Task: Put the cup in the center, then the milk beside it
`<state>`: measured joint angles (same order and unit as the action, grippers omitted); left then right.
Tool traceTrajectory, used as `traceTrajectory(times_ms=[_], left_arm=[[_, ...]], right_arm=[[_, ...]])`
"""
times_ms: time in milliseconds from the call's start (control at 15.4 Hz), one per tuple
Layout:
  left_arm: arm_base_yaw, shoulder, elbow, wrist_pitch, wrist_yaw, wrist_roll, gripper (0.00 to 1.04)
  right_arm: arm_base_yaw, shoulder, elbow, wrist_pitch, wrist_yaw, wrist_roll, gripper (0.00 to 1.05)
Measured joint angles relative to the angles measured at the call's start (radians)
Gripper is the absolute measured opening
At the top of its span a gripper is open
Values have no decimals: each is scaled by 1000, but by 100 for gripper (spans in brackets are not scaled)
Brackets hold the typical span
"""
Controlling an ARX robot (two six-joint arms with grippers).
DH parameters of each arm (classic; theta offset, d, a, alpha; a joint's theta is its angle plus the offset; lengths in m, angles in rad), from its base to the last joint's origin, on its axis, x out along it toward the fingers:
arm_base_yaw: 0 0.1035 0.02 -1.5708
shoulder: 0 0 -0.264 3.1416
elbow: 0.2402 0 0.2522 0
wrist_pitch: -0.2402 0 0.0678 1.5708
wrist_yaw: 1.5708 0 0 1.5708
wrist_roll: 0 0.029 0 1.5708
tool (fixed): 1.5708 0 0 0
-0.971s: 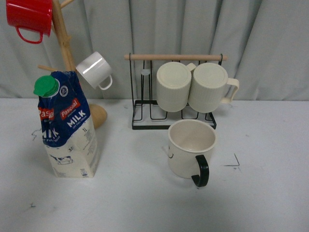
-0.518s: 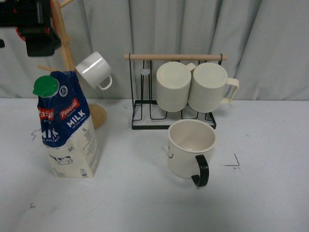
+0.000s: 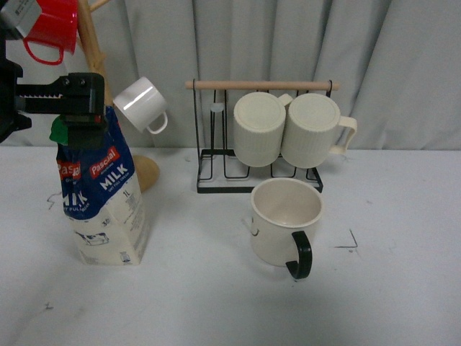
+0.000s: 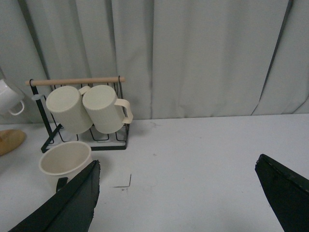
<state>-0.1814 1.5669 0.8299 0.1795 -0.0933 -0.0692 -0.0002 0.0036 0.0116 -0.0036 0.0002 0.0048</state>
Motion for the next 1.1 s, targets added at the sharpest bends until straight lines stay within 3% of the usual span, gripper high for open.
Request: traceTrajectory(times_ms=[194, 647, 777, 1101], left_arm=[[-18, 68, 0, -3, -5, -27, 98], [-38, 89, -6, -12, -45, -35, 22], [-44, 83, -5, -26, -44, -36, 7], [-121, 55, 42, -100, -87, -32, 4]], right_arm=[[0, 0, 0, 0, 0, 0, 98], [0, 0, 0, 0, 0, 0, 98], [0, 0, 0, 0, 0, 0, 98], [0, 0, 0, 0, 0, 0, 98]])
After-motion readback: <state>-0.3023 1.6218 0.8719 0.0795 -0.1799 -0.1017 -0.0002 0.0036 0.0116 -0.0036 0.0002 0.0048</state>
